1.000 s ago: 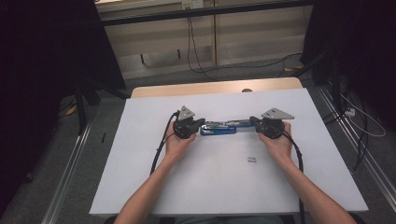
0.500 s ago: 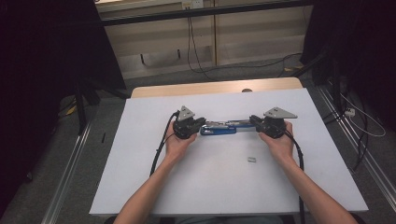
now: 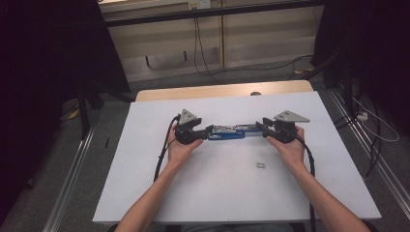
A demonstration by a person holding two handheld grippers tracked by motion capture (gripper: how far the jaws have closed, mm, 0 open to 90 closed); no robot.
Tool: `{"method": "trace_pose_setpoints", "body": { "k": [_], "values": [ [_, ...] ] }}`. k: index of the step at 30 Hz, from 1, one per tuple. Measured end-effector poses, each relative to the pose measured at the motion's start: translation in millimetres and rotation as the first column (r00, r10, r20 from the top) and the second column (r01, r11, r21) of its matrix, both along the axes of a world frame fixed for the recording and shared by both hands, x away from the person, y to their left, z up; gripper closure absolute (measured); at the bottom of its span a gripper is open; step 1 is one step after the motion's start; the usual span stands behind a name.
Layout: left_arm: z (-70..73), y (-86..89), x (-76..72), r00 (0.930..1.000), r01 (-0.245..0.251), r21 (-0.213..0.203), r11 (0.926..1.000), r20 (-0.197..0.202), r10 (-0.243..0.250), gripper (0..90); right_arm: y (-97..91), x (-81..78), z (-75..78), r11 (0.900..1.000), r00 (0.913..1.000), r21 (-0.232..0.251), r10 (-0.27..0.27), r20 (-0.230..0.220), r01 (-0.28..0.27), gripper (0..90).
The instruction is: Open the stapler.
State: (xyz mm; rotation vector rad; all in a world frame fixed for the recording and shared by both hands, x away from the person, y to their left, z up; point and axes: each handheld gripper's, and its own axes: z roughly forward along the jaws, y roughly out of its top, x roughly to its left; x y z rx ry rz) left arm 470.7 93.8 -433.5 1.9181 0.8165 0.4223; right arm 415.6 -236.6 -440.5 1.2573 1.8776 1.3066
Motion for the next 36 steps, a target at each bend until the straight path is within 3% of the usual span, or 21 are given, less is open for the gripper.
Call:
{"method": "trace_pose_setpoints", "body": {
  "k": [1, 3, 4, 5, 6, 7, 12, 16, 19, 26, 28, 34, 36],
  "values": [
    [1.3, 0.2, -0.8, 1.0, -0.004, -0.001, 1.0, 0.003, 0.004, 34.7, 0.0, 0.0, 0.0, 1.0, 1.0, 0.0, 0.0, 0.0, 0.0, 62.1],
    [3.9, 1.2, -1.9, 0.9999, -0.011, -0.002, 0.9999, 0.009, 0.011, 26.1, 0.0, -0.1, 0.3, 1.0, 1.0, 0.003, 0.003, 0.002, -0.003, 57.3],
    [6.8, 2.2, -3.8, 0.9998, -0.015, 0.03, 0.9994, 0.017, 0.015, 22.7, 0.4, -0.2, 0.9, 1.0, 1.0, 0.005, 0.003, 0.003, -0.003, 50.0],
    [6.8, 2.2, -3.8, 0.9998, -0.015, 0.03, 0.9994, 0.017, 0.015, 22.6, 0.4, -0.2, 0.9, 1.0, 1.0, 0.005, 0.003, 0.003, -0.003, 50.0],
    [8.2, 3.6, -6.6, 0.9995, -0.013, 0.043, 0.999, 0.029, 0.012, 22.4, 1.1, -0.6, 1.8, 0.9998, 0.9998, 0.002, -0.018, 0.0, 0.018, 40.8],
    [8.2, 3.6, -6.6, 0.9995, -0.013, 0.043, 0.999, 0.029, 0.012, 21.2, 1.1, -0.6, 1.8, 0.9998, 0.9998, 0.002, -0.018, 0.0, 0.018, 40.8],
    [10.8, 8.8, -11.9, 0.9994, -0.014, 0.024, 0.9996, 0.031, 0.013, 8.2, -2.1, -0.8, 6.8, 0.9987, 0.9987, 0.011, -0.05, 0.006, 0.05, 22.0],
    [11.9, 14.6, -17.3, 0.9993, -0.013, 0.024, 0.9996, 0.035, 0.012, 4.0, -3.0, -0.3, 6.5, 0.9985, 0.9985, 0.002, -0.055, 0.002, 0.055, 14.8],
    [12.1, 17.5, -20.1, 0.9995, -0.02, 0.028, 0.9994, 0.025, 0.019, 3.9, -2.5, -0.5, 6.4, 0.9989, 0.9989, -0.004, -0.047, 0.005, 0.047, 13.6],
    [15.2, 32.5, -32.7, 0.9993, -0.028, -0.017, 0.9994, 0.023, 0.029, 3.9, 0.3, -5.1, 11.4, 0.9998, 0.9997, -0.014, -0.015, 0.018, 0.015, 9.5],
    [14.7, 38.7, -38.2, 0.9986, -0.031, -0.006, 0.9995, 0.042, 0.031, 3.9, -0.2, -7.3, 12.5, 0.9999, 0.9999, -0.01, 0.001, 0.017, -0.001, 9.3],
    [12.6, 50.6, -44.8, 0.9992, -0.032, 0.011, 0.9994, 0.023, 0.032, 4.1, -1.6, -11.8, 11.5, 0.9999, 0.9999, -0.012, 0.006, 0.008, -0.006, 8.8],
    [14.0, 56.6, -49.1, 0.9982, -0.05, -0.008, 0.9987, 0.031, 0.05, 4.1, -2.2, -13.8, 11.7, 0.9998, 1.0, -0.02, 0.005, 0.002, -0.005, 8.5]
  ]
}}
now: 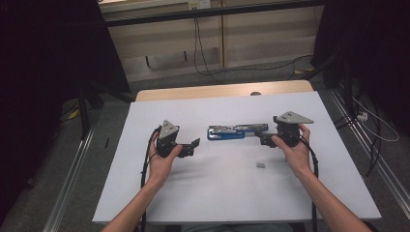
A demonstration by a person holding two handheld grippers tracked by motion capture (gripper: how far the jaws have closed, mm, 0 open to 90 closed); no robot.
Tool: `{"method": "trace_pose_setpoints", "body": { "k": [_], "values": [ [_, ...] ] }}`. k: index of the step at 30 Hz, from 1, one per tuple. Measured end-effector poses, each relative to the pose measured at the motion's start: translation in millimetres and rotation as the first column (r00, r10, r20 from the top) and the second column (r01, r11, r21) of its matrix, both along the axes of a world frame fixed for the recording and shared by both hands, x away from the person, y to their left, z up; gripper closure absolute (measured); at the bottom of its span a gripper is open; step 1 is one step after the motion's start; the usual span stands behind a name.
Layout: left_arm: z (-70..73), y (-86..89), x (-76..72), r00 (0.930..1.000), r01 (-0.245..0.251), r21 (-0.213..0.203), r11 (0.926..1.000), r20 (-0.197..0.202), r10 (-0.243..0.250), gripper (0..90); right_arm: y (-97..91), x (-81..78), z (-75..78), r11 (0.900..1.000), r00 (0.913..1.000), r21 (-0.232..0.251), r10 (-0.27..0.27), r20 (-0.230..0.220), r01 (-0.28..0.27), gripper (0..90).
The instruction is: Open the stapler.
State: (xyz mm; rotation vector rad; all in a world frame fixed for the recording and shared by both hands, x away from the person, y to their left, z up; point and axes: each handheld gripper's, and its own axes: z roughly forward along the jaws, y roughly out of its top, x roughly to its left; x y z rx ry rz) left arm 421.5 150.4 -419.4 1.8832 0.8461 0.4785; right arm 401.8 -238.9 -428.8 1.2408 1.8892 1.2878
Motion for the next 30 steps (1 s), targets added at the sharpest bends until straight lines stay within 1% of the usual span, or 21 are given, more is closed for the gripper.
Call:
{"method": "trace_pose_setpoints", "body": {
  "k": [3, 5, 6, 7, 9, 12, 13, 14, 15, 18, 19, 22, 27, 28, 29, 30],
  "values": [
    [2.8, 8.0, -5.7, 1.0, 0.002, -0.01, 0.9999, 0.009, -0.002, 4.1, -1.1, -3.7, 0.8, 1.0, 1.0, -0.003, -0.001, -0.001, 0.001, 8.4],
    [1.8, 12.9, -10.5, 0.9999, 0.0, -0.012, 0.9999, 0.011, 0.001, 4.1, -2.0, -6.2, 1.1, 1.0, 1.0, -0.007, -0.001, 0.002, 0.001, 8.4],
    [-0.1, 16.6, -15.0, 0.9999, -0.011, -0.012, 0.9999, 0.008, 0.012, 4.2, -2.8, -8.2, 1.0, 1.0, 1.0, -0.009, 0.004, 0.003, -0.004, 8.5],
    [-0.1, 16.6, -15.0, 0.9999, -0.011, -0.012, 0.9999, 0.008, 0.012, 4.2, -2.8, -8.2, 1.0, 1.0, 1.0, -0.009, 0.004, 0.003, -0.004, 8.5],
    [-0.1, 20.0, -18.1, 0.9997, -0.015, -0.009, 0.9998, 0.017, 0.016, 4.2, -3.4, -11.0, 0.5, 1.0, 1.0, -0.008, 0.005, 0.001, -0.005, 8.5],
    [1.4, 23.6, -22.5, 0.9994, -0.023, -0.018, 0.9996, 0.023, 0.024, 4.2, -5.4, -16.6, -0.4, 0.9998, 0.9999, -0.014, 0.012, -0.005, -0.012, 8.5],
    [1.6, 24.9, -24.2, 0.9993, -0.025, -0.023, 0.9994, 0.028, 0.025, 4.2, -5.4, -16.6, -0.4, 0.9998, 0.9999, -0.014, 0.012, -0.005, -0.012, 8.5],
    [2.0, 27.7, -27.8, 0.9988, -0.03, -0.017, 0.9994, 0.039, 0.03, 4.2, -7.2, -19.2, 0.2, 0.9999, 0.9999, -0.01, 0.012, -0.003, -0.012, 8.5],
    [2.0, 27.7, -27.8, 0.9988, -0.03, -0.017, 0.9994, 0.039, 0.03, 4.2, -7.2, -19.2, 0.2, 0.9999, 0.9999, -0.01, 0.012, -0.003, -0.012, 8.5],
    [2.0, 32.6, -33.5, 0.9986, -0.036, -0.041, 0.9985, 0.037, 0.038, 4.2, -11.0, -25.5, 1.0, 0.9999, 0.9999, -0.009, 0.012, -0.003, -0.012, 8.5],
    [1.7, 34.4, -35.4, 0.9986, -0.034, -0.034, 0.9988, 0.039, 0.035, 4.2, -11.0, -25.5, 1.0, 0.9999, 0.9999, -0.009, 0.012, -0.003, -0.012, 8.5],
    [-1.4, 38.3, -42.6, 0.9985, -0.029, -0.019, 0.9994, 0.046, 0.03, 4.2, -14.4, -32.0, 0.7, 0.9999, 0.9999, -0.003, 0.017, -0.005, -0.017, 8.6],
    [-1.6, 44.0, -48.6, 0.9982, -0.033, -0.015, 0.9993, 0.049, 0.034, 4.2, -16.3, -34.5, 3.2, 0.9998, 0.9998, -0.002, 0.017, 0.0, -0.017, 8.7],
    [-1.2, 48.1, -50.8, 0.9977, -0.046, -0.025, 0.9986, 0.048, 0.047, 4.2, -17.2, -36.3, 4.3, 0.9997, 0.9997, -0.006, 0.023, 0.001, -0.023, 8.7],
    [-1.2, 48.1, -50.8, 0.9977, -0.046, -0.025, 0.9986, 0.048, 0.047, 4.2, -17.2, -36.3, 4.3, 0.9997, 0.9997, -0.006, 0.023, 0.001, -0.023, 8.7],
    [-1.2, 50.3, -51.7, 0.9977, -0.053, -0.038, 0.9979, 0.041, 0.055, 4.2, -17.9, -37.4, 4.5, 0.9996, 0.9996, -0.007, 0.029, 0.0, -0.029, 8.7]
  ]
}}
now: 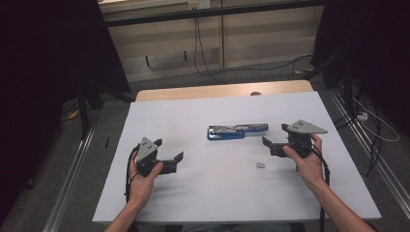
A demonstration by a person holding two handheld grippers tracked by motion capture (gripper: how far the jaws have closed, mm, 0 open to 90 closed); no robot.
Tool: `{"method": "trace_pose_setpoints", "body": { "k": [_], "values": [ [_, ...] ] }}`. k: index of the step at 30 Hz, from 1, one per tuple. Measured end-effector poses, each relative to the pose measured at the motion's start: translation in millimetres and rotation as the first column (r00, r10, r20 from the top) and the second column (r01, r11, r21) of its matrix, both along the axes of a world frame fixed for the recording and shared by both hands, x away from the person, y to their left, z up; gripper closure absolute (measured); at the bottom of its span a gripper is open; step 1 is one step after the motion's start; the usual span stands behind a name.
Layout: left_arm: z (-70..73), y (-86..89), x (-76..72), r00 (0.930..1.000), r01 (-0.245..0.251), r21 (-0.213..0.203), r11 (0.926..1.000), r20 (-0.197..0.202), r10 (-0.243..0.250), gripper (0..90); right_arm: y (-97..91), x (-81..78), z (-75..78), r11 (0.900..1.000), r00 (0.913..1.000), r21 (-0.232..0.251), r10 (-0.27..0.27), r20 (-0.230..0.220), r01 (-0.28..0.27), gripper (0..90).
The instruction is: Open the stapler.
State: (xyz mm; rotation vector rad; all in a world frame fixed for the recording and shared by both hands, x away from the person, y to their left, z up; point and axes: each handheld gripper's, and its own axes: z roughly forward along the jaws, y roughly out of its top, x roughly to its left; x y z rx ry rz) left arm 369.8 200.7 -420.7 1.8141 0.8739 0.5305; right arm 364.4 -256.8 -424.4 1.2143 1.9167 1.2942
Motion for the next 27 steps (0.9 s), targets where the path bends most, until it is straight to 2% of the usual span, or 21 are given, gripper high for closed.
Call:
{"method": "trace_pose_setpoints", "body": {
  "k": [2, 3, 4, 5, 6, 9, 10, 11, 12, 17, 21, 24, 27],
  "values": [
    [-0.2, 3.3, -1.4, 0.9999, -0.01, -0.017, 0.9998, -0.01, 0.01, 4.1, -1.4, -2.3, -0.8, 1.0, 1.0, -0.003, 0.005, -0.001, -0.005, 8.7],
    [0.4, 5.1, -2.2, 0.9999, -0.014, -0.002, 0.9999, -0.007, 0.014, 4.1, -1.6, -3.6, -1.5, 1.0, 1.0, 0.004, 0.003, -0.007, -0.003, 8.7],
    [1.8, 7.0, -5.6, 0.9998, -0.019, -0.016, 0.9997, -0.004, 0.019, 4.3, -1.7, -5.5, -3.2, 0.9996, 0.9997, 0.029, 0.008, -0.022, -0.008, 8.9],
    [1.8, 7.0, -5.6, 0.9998, -0.019, -0.016, 0.9997, -0.004, 0.019, 4.3, -1.7, -5.5, -3.2, 0.9996, 0.9997, 0.029, 0.008, -0.022, -0.008, 8.9],
    [2.0, 7.7, -7.8, 0.9998, -0.018, -0.022, 0.9996, -0.004, 0.018, 4.3, 0.5, -8.0, -2.2, 0.9998, 0.9998, 0.021, 0.004, -0.017, -0.003, 9.3],
    [2.1, 9.6, -15.6, 1.0, -0.009, 0.001, 1.0, 0.004, 0.009, 4.3, 2.5, -10.7, 0.6, 0.9998, 0.9999, 0.017, 0.006, -0.01, -0.006, 9.8],
    [1.3, 12.4, -21.7, 0.9999, 0.002, 0.0, 1.0, 0.011, -0.002, 4.3, 2.8, -14.4, 2.3, 1.0, 1.0, 0.005, 0.008, 0.0, -0.008, 9.9],
    [1.3, 12.4, -21.7, 0.9999, 0.002, 0.0, 1.0, 0.011, -0.002, 4.2, 2.8, -14.4, 2.3, 1.0, 1.0, 0.005, 0.008, 0.0, -0.008, 9.9],
    [1.2, 14.5, -24.5, 0.9998, -0.004, 0.017, 0.9999, 0.019, 0.004, 4.2, 2.7, -16.8, 2.2, 0.9999, 0.9999, 0.008, 0.011, 0.001, -0.011, 10.0],
    [2.9, 23.8, -37.3, 0.9987, -0.047, 0.004, 0.9989, 0.019, 0.047, 4.2, 3.7, -29.7, -3.5, 0.9995, 0.9995, 0.003, 0.031, -0.01, -0.031, 10.1],
    [4.2, 29.1, -47.3, 0.9981, -0.052, -0.005, 0.9986, 0.034, 0.052, 4.2, 4.3, -32.8, -2.4, 0.9991, 0.9992, -0.014, 0.041, -0.004, -0.041, 10.4],
    [3.3, 29.4, -51.1, 0.9987, -0.045, 0.002, 0.999, 0.026, 0.045, 4.2, 5.5, -31.7, -1.9, 0.9981, 0.998, -0.012, 0.059, -0.02, -0.06, 10.6],
    [3.5, 27.4, -51.3, 0.9986, -0.043, 0.004, 0.9991, 0.032, 0.043, 4.2, 8.9, -30.9, -3.6, 0.995, 0.9936, -0.028, 0.094, -0.062, -0.096, 9.7]
  ]
}}
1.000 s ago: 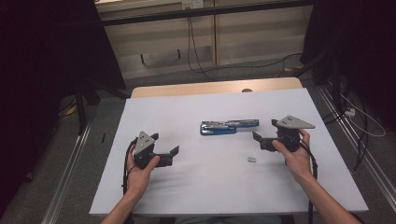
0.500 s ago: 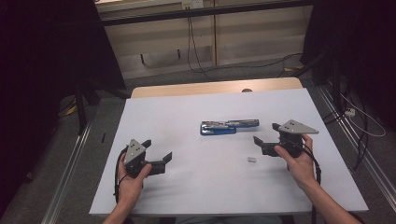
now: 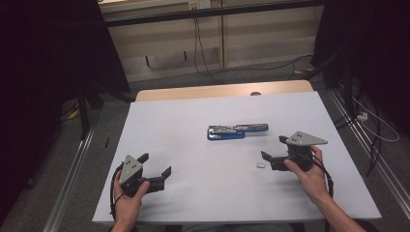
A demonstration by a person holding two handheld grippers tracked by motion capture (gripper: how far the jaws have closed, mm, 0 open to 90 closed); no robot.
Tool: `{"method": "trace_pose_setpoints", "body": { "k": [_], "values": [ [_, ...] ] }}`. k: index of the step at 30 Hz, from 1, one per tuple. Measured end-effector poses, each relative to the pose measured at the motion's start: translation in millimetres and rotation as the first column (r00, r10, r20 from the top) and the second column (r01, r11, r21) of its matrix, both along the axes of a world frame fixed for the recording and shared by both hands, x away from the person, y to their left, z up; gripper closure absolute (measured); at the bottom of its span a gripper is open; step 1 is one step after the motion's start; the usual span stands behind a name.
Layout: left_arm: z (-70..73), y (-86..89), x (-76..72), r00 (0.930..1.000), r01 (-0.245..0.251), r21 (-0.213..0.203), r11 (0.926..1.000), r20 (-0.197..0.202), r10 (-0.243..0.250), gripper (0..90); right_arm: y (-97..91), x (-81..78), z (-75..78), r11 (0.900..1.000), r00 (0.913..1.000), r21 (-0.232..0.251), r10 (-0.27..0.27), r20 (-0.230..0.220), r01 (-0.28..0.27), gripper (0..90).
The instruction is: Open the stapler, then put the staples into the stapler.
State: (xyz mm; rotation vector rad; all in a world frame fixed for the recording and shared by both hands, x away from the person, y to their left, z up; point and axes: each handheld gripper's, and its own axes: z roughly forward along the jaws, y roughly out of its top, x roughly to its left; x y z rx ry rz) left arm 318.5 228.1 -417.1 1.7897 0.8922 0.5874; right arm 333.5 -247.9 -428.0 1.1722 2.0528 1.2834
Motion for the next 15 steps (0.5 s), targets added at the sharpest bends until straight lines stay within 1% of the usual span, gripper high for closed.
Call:
{"method": "trace_pose_setpoints", "body": {
  "k": [1, 2, 4, 5, 6, 7, 9, 11, 12, 13, 14, 15],
  "values": [
    [-0.1, -0.5, 0.8, 1.0, 0.003, 0.001, 1.0, -0.003, -0.003, 4.2, 2.4, 1.5, 0.8, 0.9998, 0.9996, 0.0, 0.02, -0.022, -0.02, 9.5],
    [-0.1, -0.5, 0.8, 1.0, 0.003, 0.001, 1.0, -0.003, -0.003, 4.2, 2.4, 1.5, 0.8, 0.9998, 0.9996, 0.0, 0.02, -0.022, -0.02, 9.5],
    [0.1, -0.8, 1.3, 1.0, -0.003, 0.0, 1.0, -0.001, 0.003, 4.2, 3.8, 3.6, 1.6, 0.9994, 0.9986, -0.002, 0.035, -0.04, -0.035, 7.6],
    [0.0, -1.3, 1.1, 1.0, 0.005, 0.001, 1.0, 0.001, -0.005, 4.2, 5.0, 6.7, 1.4, 0.9986, 0.9968, -0.003, 0.052, -0.06, -0.053, 5.3],
    [0.0, -1.3, 1.1, 1.0, 0.005, 0.001, 1.0, 0.001, -0.005, 4.2, 5.0, 6.7, 1.4, 0.9986, 0.9968, -0.003, 0.052, -0.06, -0.053, 5.3],
    [-0.1, -1.3, 1.1, 1.0, 0.009, 0.004, 0.9999, 0.0, -0.009, 4.2, 5.5, 7.8, 1.5, 0.9983, 0.9959, -0.008, 0.057, -0.071, -0.057, 5.2],
    [-0.8, -1.3, 0.9, 0.9999, 0.011, 0.001, 0.9999, -0.006, -0.011, 4.2, 7.7, 13.2, 2.4, 0.9962, 0.9914, -0.016, 0.083, -0.101, -0.085, 5.1],
    [-1.6, -1.0, 0.8, 0.9999, 0.01, -0.003, 0.9999, -0.008, -0.01, 4.2, 10.5, 17.3, 2.8, 0.9952, 0.9887, -0.017, 0.094, -0.117, -0.097, 5.3],
    [-1.8, -1.0, 0.9, 0.9999, 0.012, -0.001, 0.9999, -0.008, -0.012, 4.2, 10.5, 17.3, 2.8, 0.9952, 0.9887, -0.017, 0.094, -0.117, -0.097, 5.3],
    [-1.5, -0.9, 1.1, 0.9999, 0.014, -0.005, 0.9999, -0.007, -0.014, 4.2, 14.1, 20.9, 3.7, 0.9925, 0.9827, -0.028, 0.114, -0.146, -0.119, 5.3],
    [-1.5, -0.9, 1.1, 0.9999, 0.014, -0.005, 0.9999, -0.007, -0.014, 4.2, 14.1, 20.9, 3.7, 0.9925, 0.9827, -0.028, 0.114, -0.146, -0.119, 5.3],
    [-1.3, -1.0, 0.9, 0.9999, 0.015, -0.008, 0.9999, -0.006, -0.015, 4.2, 17.2, 22.8, 4.3, 0.9906, 0.9793, -0.031, 0.127, -0.158, -0.133, 5.4]
  ]
}}
